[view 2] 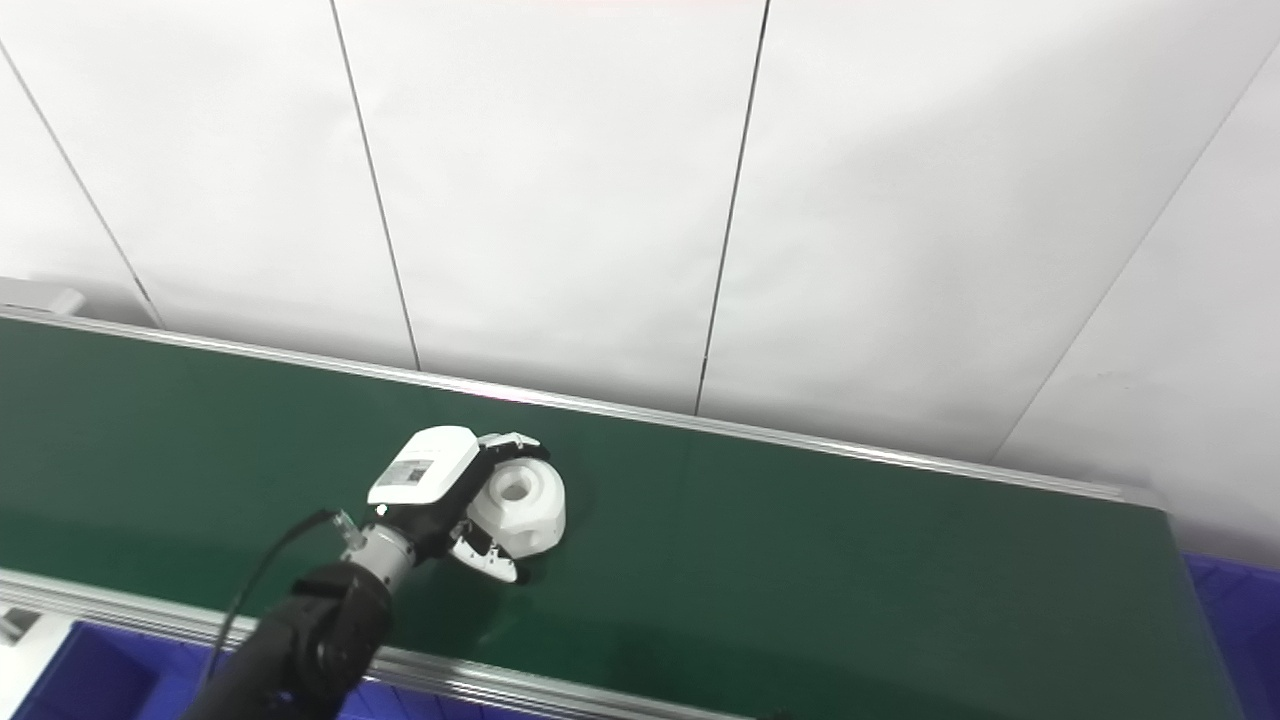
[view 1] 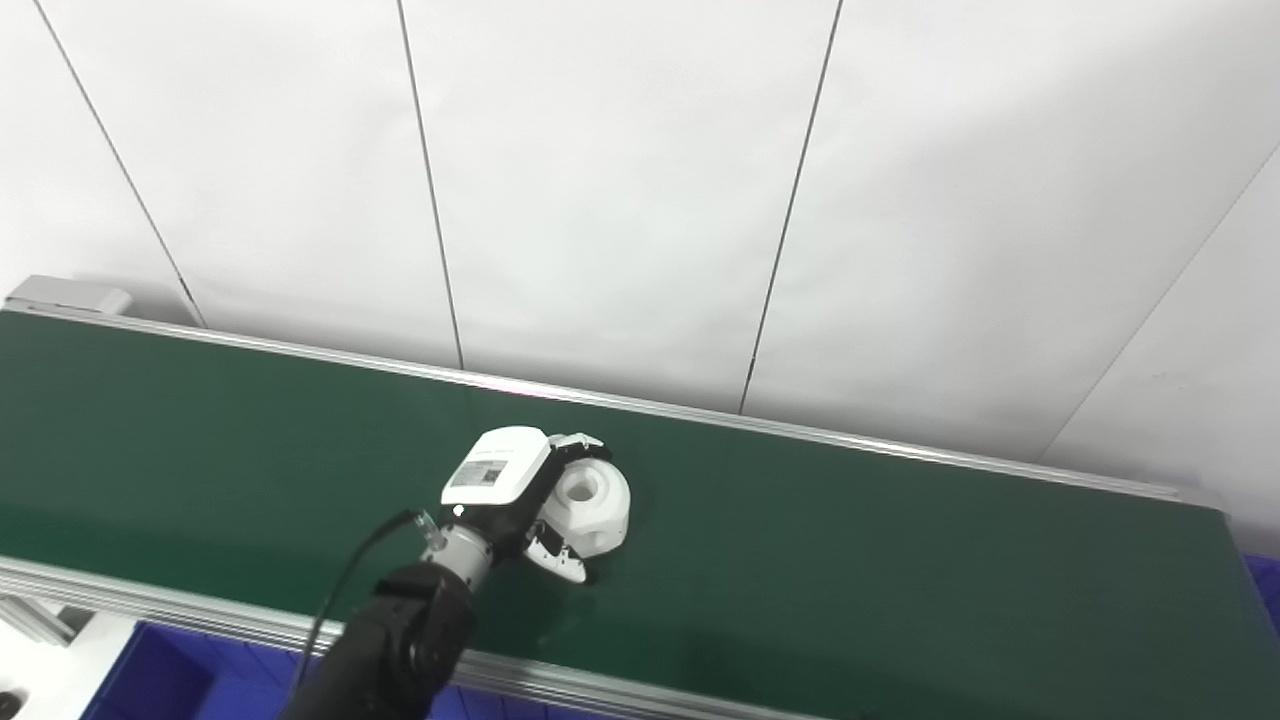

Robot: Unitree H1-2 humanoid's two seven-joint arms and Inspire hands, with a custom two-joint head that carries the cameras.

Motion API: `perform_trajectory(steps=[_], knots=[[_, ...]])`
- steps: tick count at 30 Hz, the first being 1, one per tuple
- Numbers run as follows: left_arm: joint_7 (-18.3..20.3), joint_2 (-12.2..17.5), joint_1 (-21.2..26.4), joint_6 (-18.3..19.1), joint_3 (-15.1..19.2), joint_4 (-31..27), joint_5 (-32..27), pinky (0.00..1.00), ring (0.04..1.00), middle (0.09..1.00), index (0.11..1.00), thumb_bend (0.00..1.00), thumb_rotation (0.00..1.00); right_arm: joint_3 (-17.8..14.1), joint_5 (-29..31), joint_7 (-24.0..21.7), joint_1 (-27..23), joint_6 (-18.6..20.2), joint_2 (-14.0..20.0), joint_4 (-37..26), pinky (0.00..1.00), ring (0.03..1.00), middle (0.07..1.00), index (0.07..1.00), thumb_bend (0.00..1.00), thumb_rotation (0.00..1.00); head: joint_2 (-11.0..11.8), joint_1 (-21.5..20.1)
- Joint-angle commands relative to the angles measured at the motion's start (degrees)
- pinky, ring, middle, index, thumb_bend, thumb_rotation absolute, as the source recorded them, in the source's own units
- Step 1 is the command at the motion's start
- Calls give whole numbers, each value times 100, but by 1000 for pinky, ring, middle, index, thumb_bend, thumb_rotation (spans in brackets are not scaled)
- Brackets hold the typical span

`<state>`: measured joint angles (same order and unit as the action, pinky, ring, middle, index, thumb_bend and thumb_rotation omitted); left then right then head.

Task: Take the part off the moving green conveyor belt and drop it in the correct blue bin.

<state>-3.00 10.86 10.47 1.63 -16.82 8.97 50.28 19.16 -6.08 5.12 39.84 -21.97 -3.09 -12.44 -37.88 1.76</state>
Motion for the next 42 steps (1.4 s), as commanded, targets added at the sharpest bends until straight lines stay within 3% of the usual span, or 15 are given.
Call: perform_trajectory(steps=[1, 2, 3, 4, 5, 10, 20, 24, 25, 28, 29, 33, 36, 39, 42], knots=[[-717, 89, 214, -377, -50, 97, 148, 528, 590, 691, 677, 849, 11, 37, 9, -65, 116, -24, -46, -222, 1000, 979, 977, 1000, 711, 1000, -25, 2], [-904, 133, 256, -500, -116, 219, 211, 497, 554, 656, 653, 834, 5, 35, -2, -50, 124, -45, -65, -217, 1000, 977, 974, 1000, 707, 1000, -39, -2], [-1024, 173, 301, -605, -170, 332, 241, 440, 488, 530, 577, 649, 2, 34, -7, -38, 136, -49, -82, -223, 1000, 975, 971, 1000, 699, 1000, -39, -5], [-1082, 202, 336, -657, -210, 409, 252, 393, 422, 449, 540, 559, 0, 28, -46, -18, 153, -34, -102, -239, 1000, 970, 966, 1000, 695, 1000, -49, -15], [-1113, 221, 360, -686, -239, 461, 246, 378, 399, 427, 529, 537, 0, 25, -70, -12, 165, -6, -109, -262, 1000, 967, 964, 1000, 695, 1000, -49, -15], [-1075, 282, 374, -656, -310, 421, 216, 341, 353, 397, 510, 516, 0, 39, -45, -48, 158, -20, -97, -277, 1000, 968, 966, 1000, 703, 1000, -96, -42], [-775, 367, 287, -449, -298, -236, 270, 397, 416, 443, 508, 521, 0, 58, -47, -64, 207, 62, -87, -398, 1000, 967, 954, 1000, 713, 1000, -217, 2], [74, 427, 198, 59, -220, -1296, 299, 349, 372, 418, 507, 520, 0, 91, -49, -104, 286, 346, -74, -707, 1000, 969, 952, 1000, 701, 1000, -481, 225], [304, 471, 183, 134, -194, -1638, 281, 358, 387, 428, 505, 521, 0, 90, -25, -127, 286, 413, -54, -800, 1000, 968, 951, 1000, 697, 1000, -694, 457], [948, 623, 125, 267, -95, -2586, 213, 358, 396, 448, 504, 522, 0, 88, 108, -208, 258, 587, 29, -1023, 1000, 968, 956, 1000, 682, 1000, -859, 684], [1144, 680, 95, 285, -28, -2867, 101, 358, 397, 451, 504, 522, 0, 81, 145, -218, 252, 637, 46, -1093, 1000, 969, 958, 1000, 680, 1000, -1016, 925], [1800, 854, -96, 397, 238, -3726, -154, 346, 391, 486, 516, 505, 0, 68, 223, -255, 235, 730, 79, -1263, 1000, 992, 978, 1000, 678, 1000, -1144, 1128], [2472, 1043, -491, 687, 451, -4515, -228, 338, 384, 493, 526, 499, 0, -17, 323, -310, 211, 787, 175, -1357, 1000, 1000, 991, 1000, 692, 1000, -1320, 1346], [2768, 1111, -977, 779, 614, -4946, -133, 351, 390, 503, 519, 499, 0, -99, 465, -365, 195, 827, 293, -1410, 1000, 1000, 984, 1000, 700, 1000, -1335, 1340], [2678, 1093, -1587, 642, 803, -5125, -119, 360, 387, 488, 526, 499, 0, -176, 575, -429, 147, 876, 383, -1399, 1000, 997, 983, 1000, 718, 1000, -1336, 1285]])
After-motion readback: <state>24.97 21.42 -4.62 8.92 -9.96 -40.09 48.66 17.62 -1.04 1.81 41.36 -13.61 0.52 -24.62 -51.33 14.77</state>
